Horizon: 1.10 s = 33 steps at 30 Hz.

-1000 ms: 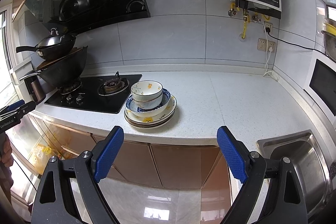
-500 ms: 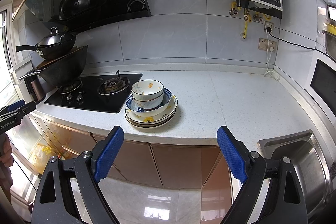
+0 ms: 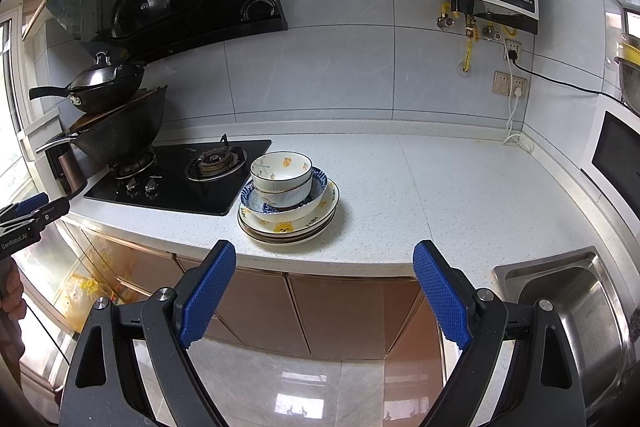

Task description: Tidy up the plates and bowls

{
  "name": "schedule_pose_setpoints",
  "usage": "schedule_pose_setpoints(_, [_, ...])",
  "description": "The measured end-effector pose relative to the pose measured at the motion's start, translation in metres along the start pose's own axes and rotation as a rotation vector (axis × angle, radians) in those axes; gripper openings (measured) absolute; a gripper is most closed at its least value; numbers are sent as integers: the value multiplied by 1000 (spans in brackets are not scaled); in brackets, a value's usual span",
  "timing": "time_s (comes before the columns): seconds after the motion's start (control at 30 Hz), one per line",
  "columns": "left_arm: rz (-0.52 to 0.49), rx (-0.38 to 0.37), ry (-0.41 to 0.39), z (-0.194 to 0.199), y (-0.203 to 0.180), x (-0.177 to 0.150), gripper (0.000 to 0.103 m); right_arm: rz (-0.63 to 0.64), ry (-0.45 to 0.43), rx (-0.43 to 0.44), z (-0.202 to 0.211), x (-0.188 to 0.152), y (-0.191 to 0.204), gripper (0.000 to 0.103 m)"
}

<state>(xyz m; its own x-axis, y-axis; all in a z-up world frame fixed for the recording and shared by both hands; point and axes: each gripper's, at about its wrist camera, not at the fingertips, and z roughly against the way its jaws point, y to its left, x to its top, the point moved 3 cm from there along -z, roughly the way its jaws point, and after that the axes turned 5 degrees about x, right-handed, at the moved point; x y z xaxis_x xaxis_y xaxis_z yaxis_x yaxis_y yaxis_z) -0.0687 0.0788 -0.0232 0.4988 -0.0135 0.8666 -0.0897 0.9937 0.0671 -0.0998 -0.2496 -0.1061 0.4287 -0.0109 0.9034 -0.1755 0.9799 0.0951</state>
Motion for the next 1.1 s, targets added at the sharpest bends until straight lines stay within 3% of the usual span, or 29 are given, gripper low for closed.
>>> schedule_pose_setpoints(1.1, [5, 11, 5, 2, 6, -1, 78, -5, 1, 6, 0, -2, -1, 87])
